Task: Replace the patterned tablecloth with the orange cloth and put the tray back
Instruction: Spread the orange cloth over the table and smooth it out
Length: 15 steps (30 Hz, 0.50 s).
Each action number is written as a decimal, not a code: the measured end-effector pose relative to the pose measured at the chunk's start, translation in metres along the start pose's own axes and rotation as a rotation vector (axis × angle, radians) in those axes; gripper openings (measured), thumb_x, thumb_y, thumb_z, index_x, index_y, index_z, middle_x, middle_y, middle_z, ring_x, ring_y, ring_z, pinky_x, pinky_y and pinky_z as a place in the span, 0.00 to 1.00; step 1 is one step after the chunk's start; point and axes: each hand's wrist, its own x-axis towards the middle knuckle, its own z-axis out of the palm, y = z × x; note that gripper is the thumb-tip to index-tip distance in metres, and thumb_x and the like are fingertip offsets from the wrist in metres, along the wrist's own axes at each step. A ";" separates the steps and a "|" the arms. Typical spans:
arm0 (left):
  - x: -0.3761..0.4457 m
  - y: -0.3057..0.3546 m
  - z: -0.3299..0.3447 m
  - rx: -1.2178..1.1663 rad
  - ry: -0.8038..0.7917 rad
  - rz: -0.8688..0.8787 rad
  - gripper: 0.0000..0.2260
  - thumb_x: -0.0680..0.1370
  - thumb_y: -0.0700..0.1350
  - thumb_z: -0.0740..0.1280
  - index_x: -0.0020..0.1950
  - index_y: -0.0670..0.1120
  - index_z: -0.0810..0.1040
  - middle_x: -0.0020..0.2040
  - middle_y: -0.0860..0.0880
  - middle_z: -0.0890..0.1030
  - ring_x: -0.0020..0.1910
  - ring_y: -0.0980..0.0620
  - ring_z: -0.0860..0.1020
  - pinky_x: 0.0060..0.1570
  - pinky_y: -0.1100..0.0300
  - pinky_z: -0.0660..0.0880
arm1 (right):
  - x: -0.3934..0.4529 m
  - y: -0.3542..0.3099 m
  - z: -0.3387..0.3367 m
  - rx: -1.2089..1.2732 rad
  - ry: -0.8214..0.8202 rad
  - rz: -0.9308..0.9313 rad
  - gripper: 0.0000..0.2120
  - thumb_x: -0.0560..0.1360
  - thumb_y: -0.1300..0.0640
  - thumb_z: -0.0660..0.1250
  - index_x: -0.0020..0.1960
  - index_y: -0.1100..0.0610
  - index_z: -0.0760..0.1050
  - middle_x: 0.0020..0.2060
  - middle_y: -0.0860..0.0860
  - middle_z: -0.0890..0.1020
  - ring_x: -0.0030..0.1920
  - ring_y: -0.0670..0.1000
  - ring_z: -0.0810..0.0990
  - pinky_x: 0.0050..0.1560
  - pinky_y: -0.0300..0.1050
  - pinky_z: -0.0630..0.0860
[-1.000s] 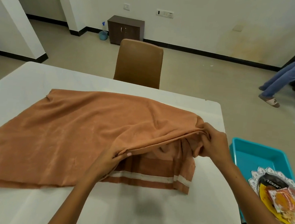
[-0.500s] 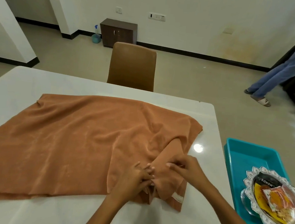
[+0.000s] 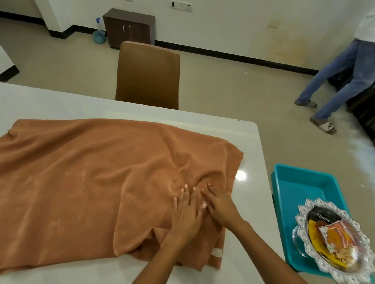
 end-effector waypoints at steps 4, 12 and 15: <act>-0.002 0.005 0.032 0.050 0.009 -0.074 0.27 0.82 0.58 0.41 0.75 0.45 0.59 0.71 0.42 0.69 0.70 0.45 0.69 0.68 0.49 0.63 | 0.011 0.024 -0.015 0.179 0.210 0.047 0.20 0.78 0.45 0.55 0.64 0.55 0.74 0.63 0.53 0.76 0.62 0.53 0.75 0.62 0.44 0.69; 0.007 0.001 0.056 0.168 0.080 -0.078 0.27 0.81 0.56 0.43 0.73 0.45 0.66 0.73 0.44 0.66 0.72 0.48 0.62 0.67 0.51 0.58 | 0.097 0.066 -0.051 0.336 0.352 0.177 0.34 0.77 0.38 0.43 0.77 0.55 0.51 0.76 0.53 0.55 0.75 0.52 0.54 0.75 0.53 0.51; 0.010 -0.001 0.062 0.192 0.094 -0.071 0.26 0.81 0.56 0.43 0.74 0.46 0.65 0.73 0.45 0.66 0.72 0.49 0.62 0.69 0.53 0.53 | 0.133 0.080 -0.051 0.212 0.246 0.343 0.27 0.81 0.49 0.49 0.76 0.58 0.48 0.76 0.58 0.50 0.76 0.58 0.48 0.75 0.57 0.45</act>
